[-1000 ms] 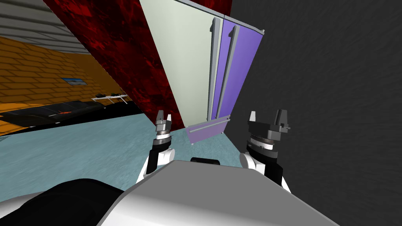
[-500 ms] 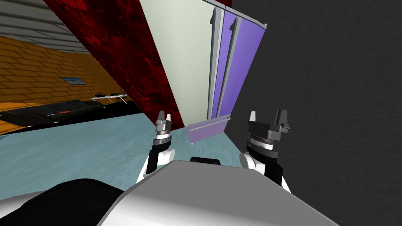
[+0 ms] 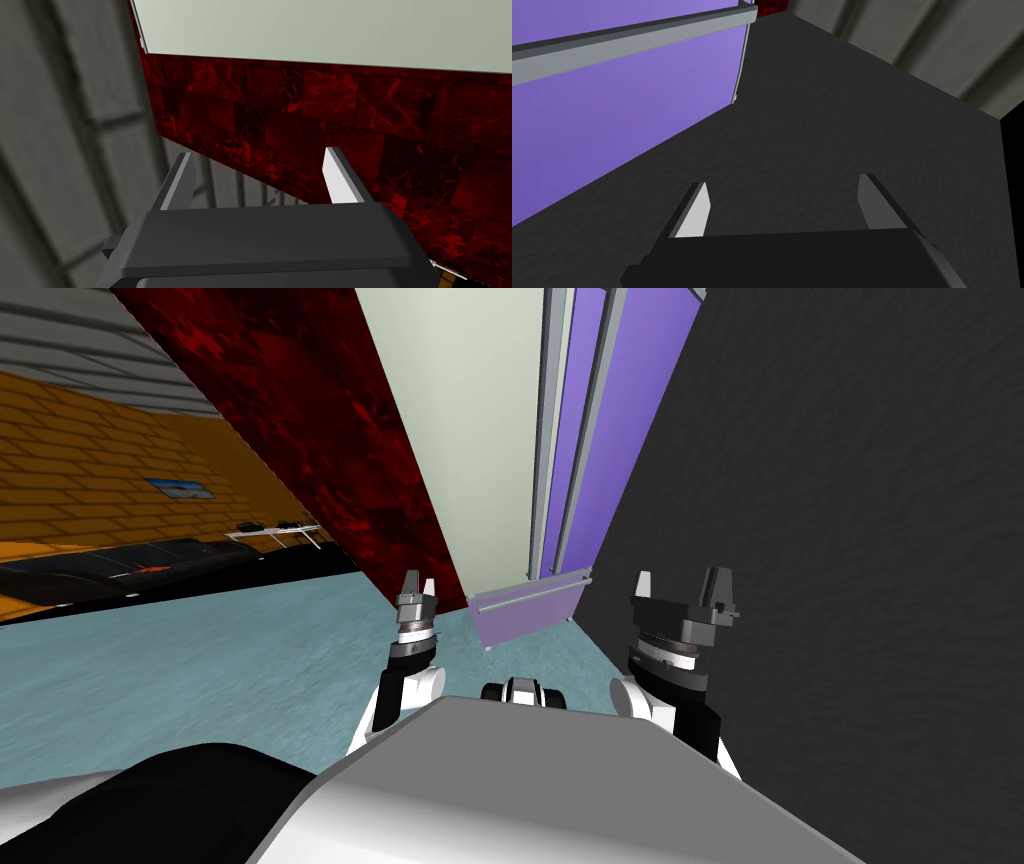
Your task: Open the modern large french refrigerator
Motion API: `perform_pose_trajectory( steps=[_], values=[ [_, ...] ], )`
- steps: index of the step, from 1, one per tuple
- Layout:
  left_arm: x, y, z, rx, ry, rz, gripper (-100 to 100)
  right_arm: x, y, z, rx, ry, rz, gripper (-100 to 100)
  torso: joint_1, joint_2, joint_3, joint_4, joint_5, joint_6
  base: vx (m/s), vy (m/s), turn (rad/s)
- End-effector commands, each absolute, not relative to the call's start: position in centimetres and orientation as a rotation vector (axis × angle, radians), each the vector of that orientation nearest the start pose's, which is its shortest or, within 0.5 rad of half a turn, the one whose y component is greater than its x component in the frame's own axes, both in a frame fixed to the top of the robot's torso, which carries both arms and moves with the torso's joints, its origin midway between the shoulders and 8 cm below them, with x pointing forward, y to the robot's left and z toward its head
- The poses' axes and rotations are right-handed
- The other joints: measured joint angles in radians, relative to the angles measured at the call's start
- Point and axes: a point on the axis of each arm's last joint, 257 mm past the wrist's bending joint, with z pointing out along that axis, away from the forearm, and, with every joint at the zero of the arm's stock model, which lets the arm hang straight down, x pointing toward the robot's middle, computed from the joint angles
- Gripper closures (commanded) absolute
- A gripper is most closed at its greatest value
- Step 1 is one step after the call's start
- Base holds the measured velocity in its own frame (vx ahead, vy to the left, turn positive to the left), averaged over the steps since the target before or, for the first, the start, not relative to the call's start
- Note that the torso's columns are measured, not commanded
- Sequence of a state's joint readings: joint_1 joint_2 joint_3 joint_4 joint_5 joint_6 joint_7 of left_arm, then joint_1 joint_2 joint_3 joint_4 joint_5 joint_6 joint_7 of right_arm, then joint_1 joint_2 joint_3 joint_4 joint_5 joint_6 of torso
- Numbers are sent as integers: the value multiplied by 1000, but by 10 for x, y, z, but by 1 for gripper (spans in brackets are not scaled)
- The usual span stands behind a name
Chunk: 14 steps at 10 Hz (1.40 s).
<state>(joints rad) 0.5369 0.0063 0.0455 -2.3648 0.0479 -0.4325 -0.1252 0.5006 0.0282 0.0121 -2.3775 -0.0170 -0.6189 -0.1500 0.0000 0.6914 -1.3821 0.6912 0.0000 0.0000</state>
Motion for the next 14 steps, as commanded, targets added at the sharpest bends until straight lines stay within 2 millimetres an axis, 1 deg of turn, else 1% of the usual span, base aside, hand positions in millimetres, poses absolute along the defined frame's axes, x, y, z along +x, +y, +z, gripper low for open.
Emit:
perform_pose_trajectory(
  steps=[1,3,6,7,8,10,14],
  values=[
    [340,296,27,-610,690,-1156,-100,298,-273,86,553,394,1508,0,0,33,-69,33,0,0,37,-5,17],
    [347,296,14,-601,728,-1153,-100,298,-273,86,554,394,1508,0,0,44,-94,45,0,0,40,-7,16],
    [358,300,-12,-602,781,-1142,-100,298,-273,86,554,394,1508,0,0,46,-94,47,0,0,53,-9,21],
    [362,303,-22,-607,798,-1137,-100,298,-273,86,554,394,1508,0,0,46,-94,47,0,0,67,-20,28],
    [365,305,-28,-605,807,-1134,-100,298,-273,86,554,394,1508,0,-1,46,-94,47,0,0,71,-18,36],
    [372,311,-49,-617,834,-1124,-100,298,-273,86,554,394,1508,0,0,46,-94,47,0,0,73,-14,34],
    [381,323,-83,-654,876,-1102,-100,298,-273,86,554,394,1508,0,0,47,-94,47,0,0,54,-10,20]
  ],
)
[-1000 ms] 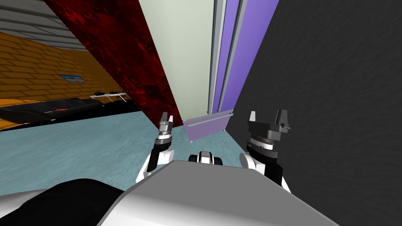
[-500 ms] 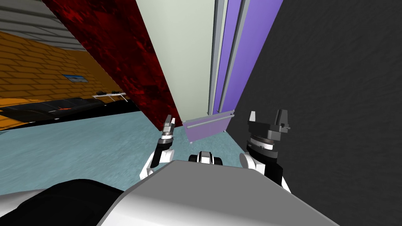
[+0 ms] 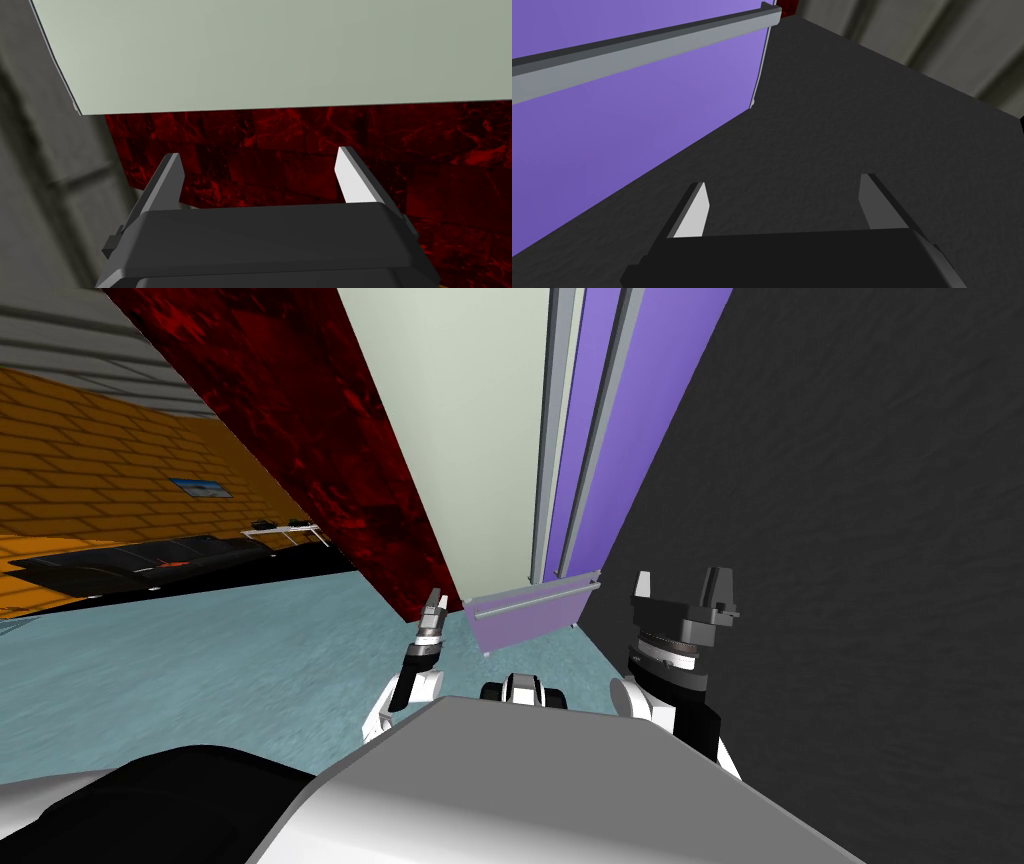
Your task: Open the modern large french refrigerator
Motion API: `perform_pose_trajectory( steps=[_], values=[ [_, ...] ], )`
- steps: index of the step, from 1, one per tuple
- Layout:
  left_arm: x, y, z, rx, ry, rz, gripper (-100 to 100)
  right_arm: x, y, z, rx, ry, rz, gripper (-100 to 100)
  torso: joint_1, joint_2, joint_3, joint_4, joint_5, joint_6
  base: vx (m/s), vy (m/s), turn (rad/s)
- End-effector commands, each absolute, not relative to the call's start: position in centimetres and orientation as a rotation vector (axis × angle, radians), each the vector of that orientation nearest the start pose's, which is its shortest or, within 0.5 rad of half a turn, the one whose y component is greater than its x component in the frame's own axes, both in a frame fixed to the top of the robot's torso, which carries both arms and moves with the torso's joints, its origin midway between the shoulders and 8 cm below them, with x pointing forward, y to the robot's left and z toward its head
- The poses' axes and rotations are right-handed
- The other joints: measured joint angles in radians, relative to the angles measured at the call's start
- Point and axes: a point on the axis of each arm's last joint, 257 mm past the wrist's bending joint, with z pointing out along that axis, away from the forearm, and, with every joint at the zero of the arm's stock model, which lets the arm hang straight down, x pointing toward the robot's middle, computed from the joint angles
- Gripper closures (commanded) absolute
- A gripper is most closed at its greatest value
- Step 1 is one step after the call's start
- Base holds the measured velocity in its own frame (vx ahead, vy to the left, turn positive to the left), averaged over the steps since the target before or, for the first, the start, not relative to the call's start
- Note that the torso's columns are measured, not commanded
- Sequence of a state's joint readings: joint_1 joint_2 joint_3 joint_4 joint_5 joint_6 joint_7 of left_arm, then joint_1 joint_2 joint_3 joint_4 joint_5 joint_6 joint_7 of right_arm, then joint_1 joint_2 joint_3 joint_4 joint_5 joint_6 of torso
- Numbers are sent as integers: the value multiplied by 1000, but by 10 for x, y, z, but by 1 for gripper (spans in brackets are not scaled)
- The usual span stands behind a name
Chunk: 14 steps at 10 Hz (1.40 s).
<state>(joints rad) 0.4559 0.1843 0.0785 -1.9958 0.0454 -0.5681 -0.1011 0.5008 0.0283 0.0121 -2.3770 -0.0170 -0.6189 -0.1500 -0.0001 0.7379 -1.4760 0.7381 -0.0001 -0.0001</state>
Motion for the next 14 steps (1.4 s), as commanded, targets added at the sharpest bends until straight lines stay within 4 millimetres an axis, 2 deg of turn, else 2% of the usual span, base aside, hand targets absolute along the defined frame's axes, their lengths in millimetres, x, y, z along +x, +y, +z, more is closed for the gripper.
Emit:
perform_pose_trajectory(
  steps=[1,14],
  values=[
    [384,326,-90,-655,882,-1099,-100,298,-273,86,553,394,1508,0,0,0,0,0,0,0,55,-12,25],
    [394,363,-187,-770,975,-1032,-100,298,-273,86,554,394,1508,0,0,-1,0,0,0,0,51,-11,21]
  ],
)
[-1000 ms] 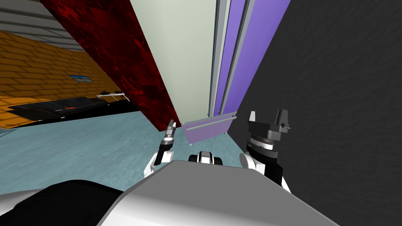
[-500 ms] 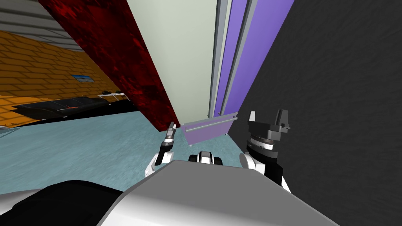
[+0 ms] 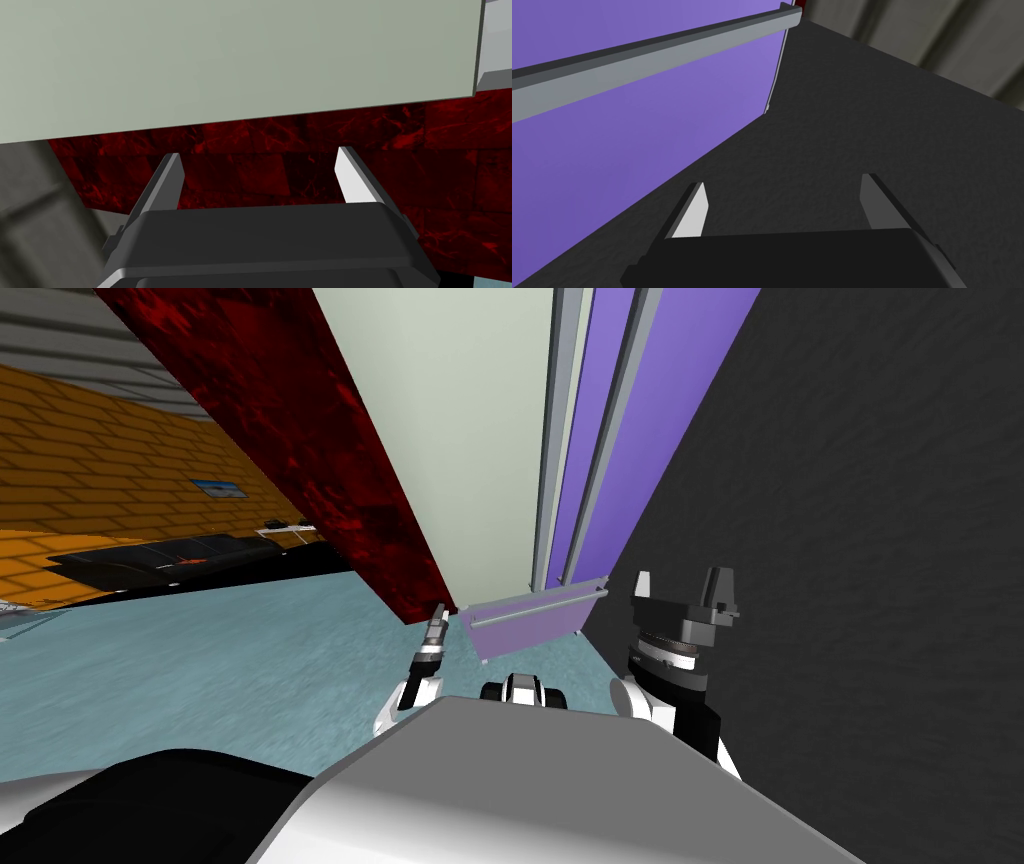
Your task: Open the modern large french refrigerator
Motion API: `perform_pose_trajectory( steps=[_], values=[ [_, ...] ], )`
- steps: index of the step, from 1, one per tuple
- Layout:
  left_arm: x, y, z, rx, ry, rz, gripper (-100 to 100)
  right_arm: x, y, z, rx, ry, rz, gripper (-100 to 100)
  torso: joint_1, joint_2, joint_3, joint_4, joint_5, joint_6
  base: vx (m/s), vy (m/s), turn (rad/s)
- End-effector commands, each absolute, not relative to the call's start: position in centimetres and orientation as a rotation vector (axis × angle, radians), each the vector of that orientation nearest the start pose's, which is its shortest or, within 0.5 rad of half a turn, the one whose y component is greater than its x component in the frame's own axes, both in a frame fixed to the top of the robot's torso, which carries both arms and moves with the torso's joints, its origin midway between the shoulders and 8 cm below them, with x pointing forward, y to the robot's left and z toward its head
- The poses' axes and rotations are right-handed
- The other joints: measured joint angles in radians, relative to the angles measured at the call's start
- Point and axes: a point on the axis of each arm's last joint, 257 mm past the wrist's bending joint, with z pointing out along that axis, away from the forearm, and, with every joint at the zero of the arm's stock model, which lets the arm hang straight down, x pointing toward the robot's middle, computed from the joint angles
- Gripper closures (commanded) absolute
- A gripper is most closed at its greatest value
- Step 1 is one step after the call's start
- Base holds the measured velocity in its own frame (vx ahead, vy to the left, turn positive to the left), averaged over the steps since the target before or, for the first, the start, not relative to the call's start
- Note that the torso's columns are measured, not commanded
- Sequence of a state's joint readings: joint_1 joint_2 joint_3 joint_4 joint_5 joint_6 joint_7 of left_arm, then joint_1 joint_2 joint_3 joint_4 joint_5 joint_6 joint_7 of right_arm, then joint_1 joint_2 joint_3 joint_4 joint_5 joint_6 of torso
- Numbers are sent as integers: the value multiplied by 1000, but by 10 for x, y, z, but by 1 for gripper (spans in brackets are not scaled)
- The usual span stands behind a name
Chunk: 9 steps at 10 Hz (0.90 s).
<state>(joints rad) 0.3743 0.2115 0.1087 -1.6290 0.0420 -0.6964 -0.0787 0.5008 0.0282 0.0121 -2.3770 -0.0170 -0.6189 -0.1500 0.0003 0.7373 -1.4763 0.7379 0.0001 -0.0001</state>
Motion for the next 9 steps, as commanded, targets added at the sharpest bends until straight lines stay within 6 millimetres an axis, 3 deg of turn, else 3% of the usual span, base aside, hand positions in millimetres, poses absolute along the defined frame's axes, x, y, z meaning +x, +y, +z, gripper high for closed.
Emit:
perform_pose_trajectory(
  steps=[1,9],
  values=[
    [395,366,-193,-774,974,-1031,-100,298,-273,86,553,394,1508,0,0,1,0,0,0,0,55,-5,28],
    [389,386,-257,-873,1018,-988,-100,298,-273,86,553,394,1508,0,0,1,1,0,0,0,52,-15,22]
  ],
)
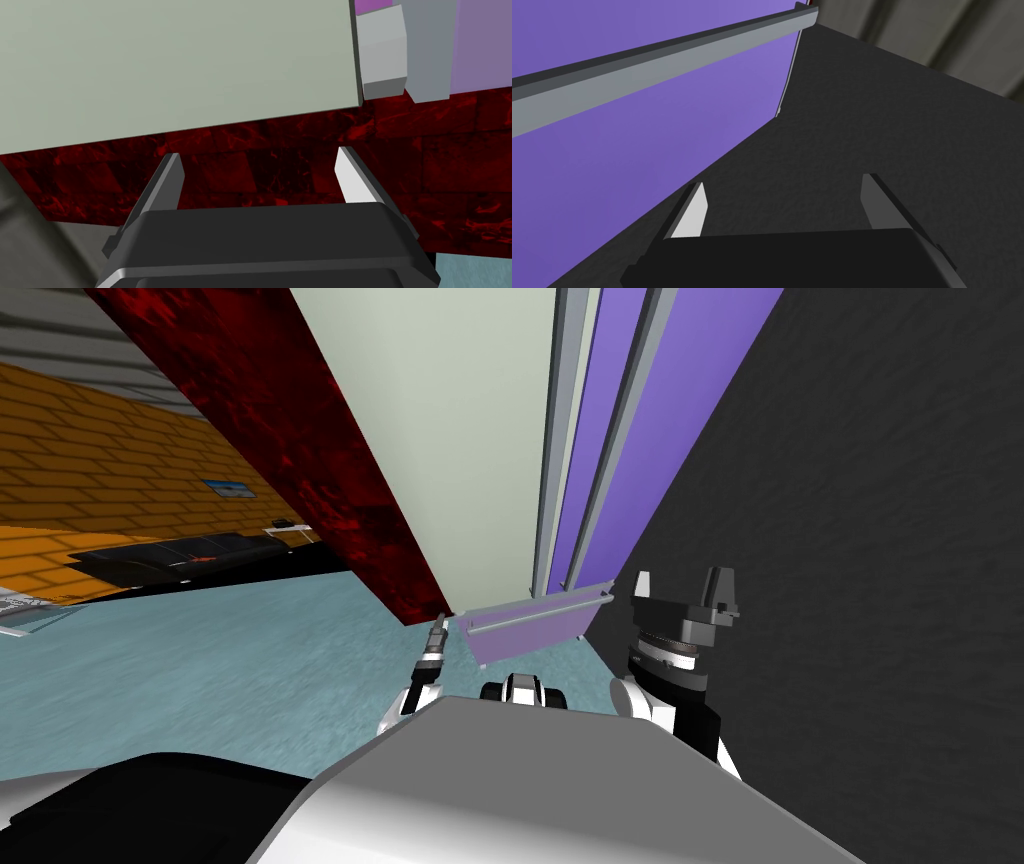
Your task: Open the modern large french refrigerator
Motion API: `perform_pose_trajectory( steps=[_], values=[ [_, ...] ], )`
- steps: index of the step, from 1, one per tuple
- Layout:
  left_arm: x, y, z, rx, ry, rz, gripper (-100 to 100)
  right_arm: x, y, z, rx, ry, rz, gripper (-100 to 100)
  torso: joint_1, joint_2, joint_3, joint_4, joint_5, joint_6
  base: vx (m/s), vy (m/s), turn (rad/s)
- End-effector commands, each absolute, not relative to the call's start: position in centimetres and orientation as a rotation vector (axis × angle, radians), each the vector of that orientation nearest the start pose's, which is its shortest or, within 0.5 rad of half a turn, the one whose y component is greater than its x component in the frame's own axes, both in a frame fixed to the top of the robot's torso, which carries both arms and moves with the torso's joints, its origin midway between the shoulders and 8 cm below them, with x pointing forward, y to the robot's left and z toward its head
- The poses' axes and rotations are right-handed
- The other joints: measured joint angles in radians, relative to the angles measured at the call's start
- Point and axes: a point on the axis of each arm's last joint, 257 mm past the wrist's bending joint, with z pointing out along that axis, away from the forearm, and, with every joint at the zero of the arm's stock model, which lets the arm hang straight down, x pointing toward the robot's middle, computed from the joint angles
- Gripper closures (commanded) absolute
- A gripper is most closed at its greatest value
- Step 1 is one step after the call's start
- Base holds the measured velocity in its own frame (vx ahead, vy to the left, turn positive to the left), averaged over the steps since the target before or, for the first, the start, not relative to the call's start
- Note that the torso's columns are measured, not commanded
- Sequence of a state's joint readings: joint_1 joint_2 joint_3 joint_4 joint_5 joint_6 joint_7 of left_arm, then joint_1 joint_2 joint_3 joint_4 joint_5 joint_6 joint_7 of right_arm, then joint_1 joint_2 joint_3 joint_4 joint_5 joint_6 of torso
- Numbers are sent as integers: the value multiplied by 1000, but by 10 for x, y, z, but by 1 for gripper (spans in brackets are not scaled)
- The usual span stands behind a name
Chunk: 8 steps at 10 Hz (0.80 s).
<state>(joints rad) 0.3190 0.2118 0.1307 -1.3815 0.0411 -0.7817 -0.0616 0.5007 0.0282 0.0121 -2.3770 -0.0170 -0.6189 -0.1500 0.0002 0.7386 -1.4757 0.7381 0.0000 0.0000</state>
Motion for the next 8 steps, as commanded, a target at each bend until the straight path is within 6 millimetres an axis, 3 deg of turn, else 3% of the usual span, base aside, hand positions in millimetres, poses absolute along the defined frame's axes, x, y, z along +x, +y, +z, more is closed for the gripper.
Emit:
perform_pose_trajectory(
  steps=[1,8],
  values=[
    [388,387,-263,-884,1026,-982,-100,298,-273,86,553,394,1508,0,0,-1,0,0,0,0,46,-12,12],
    [375,396,-318,-984,1051,-953,-100,298,-273,86,553,394,1508,0,-1,-2,-1,0,0,0,55,-14,23]
  ],
)
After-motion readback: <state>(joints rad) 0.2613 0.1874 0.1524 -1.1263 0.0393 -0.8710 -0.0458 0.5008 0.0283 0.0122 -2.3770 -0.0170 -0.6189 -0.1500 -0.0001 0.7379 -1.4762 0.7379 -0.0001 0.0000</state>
